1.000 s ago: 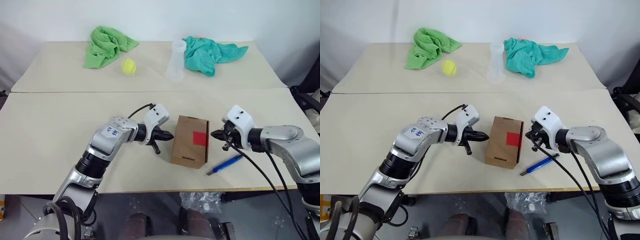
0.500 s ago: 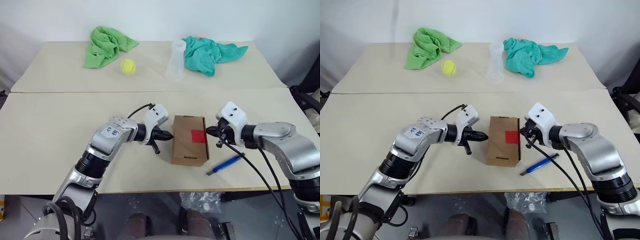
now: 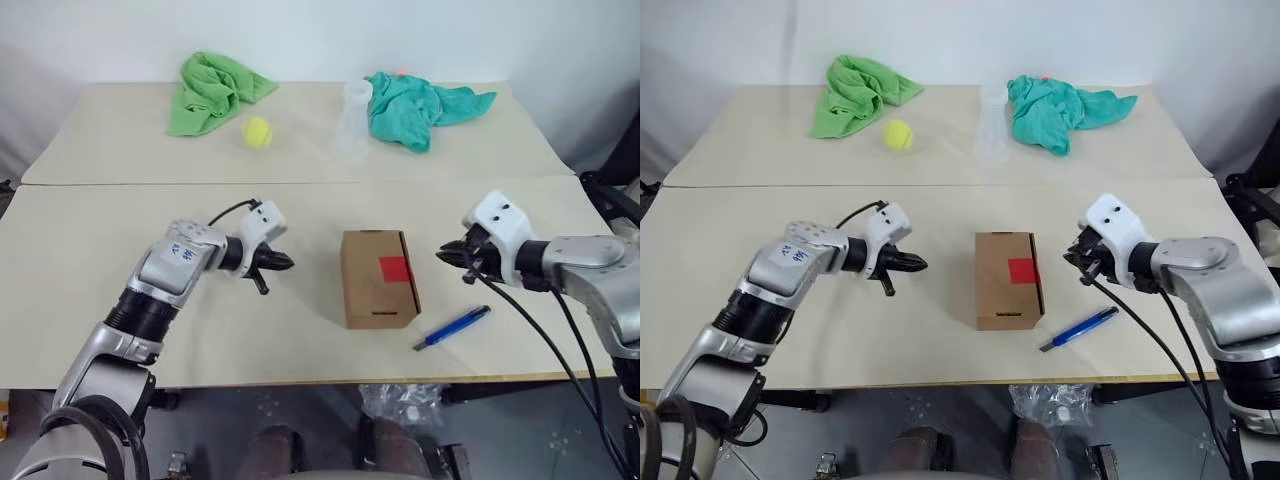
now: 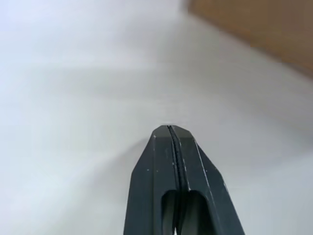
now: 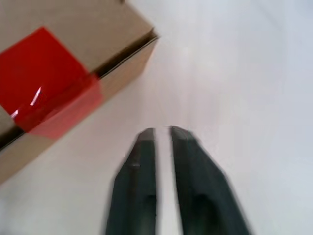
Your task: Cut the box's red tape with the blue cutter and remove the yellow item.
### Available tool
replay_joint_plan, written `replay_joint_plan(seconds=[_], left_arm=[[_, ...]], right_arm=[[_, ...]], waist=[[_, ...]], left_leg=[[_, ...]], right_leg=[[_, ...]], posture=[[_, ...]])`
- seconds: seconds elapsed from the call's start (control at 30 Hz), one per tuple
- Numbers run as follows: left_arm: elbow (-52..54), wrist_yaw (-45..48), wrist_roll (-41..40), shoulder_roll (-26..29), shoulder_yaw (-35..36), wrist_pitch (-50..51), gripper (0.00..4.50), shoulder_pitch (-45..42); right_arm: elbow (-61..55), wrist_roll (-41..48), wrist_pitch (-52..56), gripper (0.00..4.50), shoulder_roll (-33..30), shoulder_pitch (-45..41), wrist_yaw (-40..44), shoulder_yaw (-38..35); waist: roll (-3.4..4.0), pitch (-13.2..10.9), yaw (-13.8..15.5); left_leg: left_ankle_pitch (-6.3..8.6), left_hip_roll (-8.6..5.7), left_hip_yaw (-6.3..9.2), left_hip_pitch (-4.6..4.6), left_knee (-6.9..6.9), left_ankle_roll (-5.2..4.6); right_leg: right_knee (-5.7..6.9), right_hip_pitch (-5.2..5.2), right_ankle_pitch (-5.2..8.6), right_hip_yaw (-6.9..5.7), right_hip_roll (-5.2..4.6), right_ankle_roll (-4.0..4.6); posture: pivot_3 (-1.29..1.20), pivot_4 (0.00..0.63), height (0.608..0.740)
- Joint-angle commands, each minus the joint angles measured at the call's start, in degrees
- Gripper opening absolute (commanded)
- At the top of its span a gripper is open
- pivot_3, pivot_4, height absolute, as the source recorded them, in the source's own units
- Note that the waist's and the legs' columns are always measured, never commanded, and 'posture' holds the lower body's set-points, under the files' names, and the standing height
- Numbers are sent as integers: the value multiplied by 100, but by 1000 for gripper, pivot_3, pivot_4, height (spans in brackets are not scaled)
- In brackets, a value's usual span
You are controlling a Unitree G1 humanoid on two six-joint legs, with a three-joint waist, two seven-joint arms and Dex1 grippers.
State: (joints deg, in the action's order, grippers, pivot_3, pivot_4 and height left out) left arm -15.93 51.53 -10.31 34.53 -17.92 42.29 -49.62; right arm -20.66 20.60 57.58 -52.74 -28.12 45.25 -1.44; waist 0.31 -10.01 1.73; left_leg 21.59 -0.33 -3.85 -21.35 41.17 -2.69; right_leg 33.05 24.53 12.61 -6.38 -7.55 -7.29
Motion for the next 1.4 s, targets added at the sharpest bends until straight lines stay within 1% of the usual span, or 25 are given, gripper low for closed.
replay_joint_plan(seconds=[0.03,0.1,0.13,0.2,0.27,0.5,0.6,0.7,0.8,1.03,1.2,1.4], left_arm=[[-303,248,-47,-221,276,-461,0,-634],[-380,441,-219,-454,389,-477,0,-966],[-418,540,-282,-551,434,-488,0,-1093],[-506,790,-410,-783,491,-534,0,-1350],[-583,997,-479,-969,493,-587,0,-1540],[-623,1678,-338,-1446,50,-884,0,-1634],[-777,1763,-227,-1538,-67,-1017,0,-1567],[-1084,1784,109,-1550,-323,-1421,0,-1416],[-1266,1869,246,-1577,-407,-1568,0,-1360],[-1371,1957,470,-1603,-455,-1765,0,-1276],[-1232,2044,529,-1557,-482,-1762,0,-1162],[-977,2188,578,-1521,-560,-1710,0,-1022]], right_arm=[[-368,262,580,2018,-33,-134,-207,-465],[-588,578,1324,2651,190,-277,-386,-669],[-712,708,1635,3074,311,-335,-470,-740],[-976,879,2097,3700,576,-393,-656,-822],[-1146,947,2374,4430,773,-424,-837,-858],[-1226,749,3025,4472,1491,-516,-1749,-987],[-1341,793,3229,4472,1633,-448,-1885,-1031],[-1479,810,3366,4472,1727,-317,-1984,-1031],[-1573,821,3459,4472,1788,-186,-2029,-1049],[-1611,805,3433,4472,1748,89,-2063,-1027],[-1594,792,3278,4472,1538,357,-2010,-1005],[-1406,825,2939,4472,1097,574,-1860,-919]], waist=[[0,0,6],[-1,0,-3],[0,0,-13],[0,0,-25],[0,0,-29],[0,0,-37],[0,0,-38],[1,0,-40],[1,0,-39],[1,1,-25],[0,1,-21],[-2,2,-5]], left_leg=[[2,-1,1,-2,0,-3],[5,-4,0,-4,0,-8],[6,-4,0,-8,-1,-10],[6,-3,-1,-8,-5,-10],[6,0,-2,-9,-8,-9],[5,-1,-14,-4,-5,-6],[4,-1,-13,-5,-4,-5],[4,-2,-13,-3,-7,-6],[4,-6,-14,-3,-8,-6],[7,-3,-8,-4,-6,-12],[9,-3,-6,-3,-6,-14],[15,-6,-3,1,-2,-27]], right_leg=[[-2,0,0,-1,-2,-1],[-3,1,-1,-1,-5,-2],[-5,2,-1,-4,-5,-2],[-6,4,-1,-6,-2,-2],[-7,5,0,-13,4,0],[-2,7,0,-4,6,-1],[-1,7,0,-3,6,-1],[-1,8,0,-2,7,-1],[-1,8,0,-2,8,-1],[-1,6,0,0,5,-1],[-1,5,0,1,4,0],[-2,-2,0,1,-1,-1]], posture=[[0,150,740],[0,150,740],[0,150,740],[0,150,740],[0,150,740],[0,150,740],[0,150,740],[0,150,740],[0,150,740],[0,150,740],[0,150,740],[0,150,740]])
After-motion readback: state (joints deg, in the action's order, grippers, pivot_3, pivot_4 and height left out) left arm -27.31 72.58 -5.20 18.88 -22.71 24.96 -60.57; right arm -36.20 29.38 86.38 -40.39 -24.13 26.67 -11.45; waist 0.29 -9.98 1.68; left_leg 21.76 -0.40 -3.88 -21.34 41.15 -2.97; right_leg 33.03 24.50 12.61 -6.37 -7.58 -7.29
